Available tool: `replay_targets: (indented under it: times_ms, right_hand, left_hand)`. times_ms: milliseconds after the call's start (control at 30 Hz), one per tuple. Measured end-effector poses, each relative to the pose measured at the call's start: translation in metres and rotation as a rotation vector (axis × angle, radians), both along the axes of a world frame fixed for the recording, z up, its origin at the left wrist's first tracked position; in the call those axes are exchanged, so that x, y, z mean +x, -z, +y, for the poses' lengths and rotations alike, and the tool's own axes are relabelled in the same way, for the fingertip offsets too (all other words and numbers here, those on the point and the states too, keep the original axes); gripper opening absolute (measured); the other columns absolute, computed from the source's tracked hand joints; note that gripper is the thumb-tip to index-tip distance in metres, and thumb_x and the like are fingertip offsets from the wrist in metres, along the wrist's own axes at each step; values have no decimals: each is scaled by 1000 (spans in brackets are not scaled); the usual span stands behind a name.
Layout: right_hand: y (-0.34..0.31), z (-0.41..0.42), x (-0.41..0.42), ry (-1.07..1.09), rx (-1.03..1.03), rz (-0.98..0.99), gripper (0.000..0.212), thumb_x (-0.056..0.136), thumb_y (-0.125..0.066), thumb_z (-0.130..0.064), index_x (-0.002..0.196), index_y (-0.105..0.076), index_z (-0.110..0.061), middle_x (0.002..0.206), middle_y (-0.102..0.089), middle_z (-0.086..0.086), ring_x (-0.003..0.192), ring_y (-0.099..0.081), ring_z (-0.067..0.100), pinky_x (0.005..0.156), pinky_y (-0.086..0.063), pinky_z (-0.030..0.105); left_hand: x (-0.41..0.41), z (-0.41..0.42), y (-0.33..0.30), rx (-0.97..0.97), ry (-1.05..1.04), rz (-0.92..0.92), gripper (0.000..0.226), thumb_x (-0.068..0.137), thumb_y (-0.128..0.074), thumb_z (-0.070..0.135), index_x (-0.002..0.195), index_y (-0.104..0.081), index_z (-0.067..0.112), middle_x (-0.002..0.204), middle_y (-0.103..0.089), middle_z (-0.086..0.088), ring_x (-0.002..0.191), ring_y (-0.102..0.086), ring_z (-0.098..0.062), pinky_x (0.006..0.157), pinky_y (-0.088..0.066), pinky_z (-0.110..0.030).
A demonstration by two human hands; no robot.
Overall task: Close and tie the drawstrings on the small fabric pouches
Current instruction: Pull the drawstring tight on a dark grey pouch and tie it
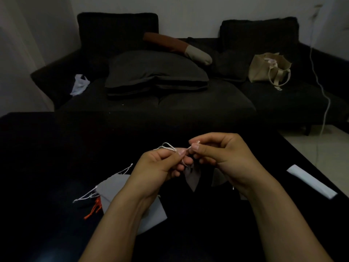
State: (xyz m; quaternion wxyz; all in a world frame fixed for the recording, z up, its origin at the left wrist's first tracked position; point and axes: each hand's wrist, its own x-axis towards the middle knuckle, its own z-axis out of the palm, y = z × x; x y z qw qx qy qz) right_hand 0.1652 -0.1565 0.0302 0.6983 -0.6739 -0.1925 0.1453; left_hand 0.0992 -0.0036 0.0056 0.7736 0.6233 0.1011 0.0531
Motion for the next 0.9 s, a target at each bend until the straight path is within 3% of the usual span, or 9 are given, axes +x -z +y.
replay_targets:
  times_ms: [100,300,467,633,767,900]
  right_hand:
    - [-2,0,-2,-19,-3,9,13,77,-75,2,89,-72,-1,87,-73,25,73,-69,20,63,-55,20]
    - [-4,-5,-3,-138,-24,11,19,73,-76,-1,91,-75,-1,88,-76,19,84,-73,27,75,-59,27]
    - [-3,-6,-2,-143,-50,-55,16,71,-76,1,87,-77,0,88,-77,9,86,-74,19,74,-57,21]
    - [-1,-3,-2,-163,-49,-43,15,75,-74,4,89,-77,1,111,-74,5,103,-70,12,86,-56,22]
    - [-3,-3,-5,-204,-17,-21,18,79,-68,8,96,-74,4,97,-77,11,95,-73,20,78,-56,21]
    - [-5,-3,-5,-131,-62,-13,15,75,-74,5,89,-76,1,85,-77,14,83,-75,21,72,-58,21]
  left_hand:
    - [1,1,0,-45,-42,13,16,92,-60,16,91,-73,7,72,-71,0,60,-59,-1,56,-48,-12]
    - [0,0,0,-65,-73,3,15,71,-69,29,66,-74,16,69,-70,1,61,-61,-2,56,-49,-13]
    - [0,2,0,-72,-77,-28,22,70,-71,30,78,-77,10,86,-75,-1,73,-69,-8,62,-52,-16]
    - [-2,2,0,-140,-68,-60,23,72,-71,24,83,-76,5,88,-76,-7,80,-72,-14,69,-56,-20]
    - [-1,4,-1,-111,-103,-79,18,67,-72,25,76,-79,12,84,-75,-4,74,-68,-11,67,-54,-18]
    - [0,1,0,-64,-113,-91,17,66,-73,24,77,-80,13,83,-76,-3,72,-68,-10,64,-54,-17]
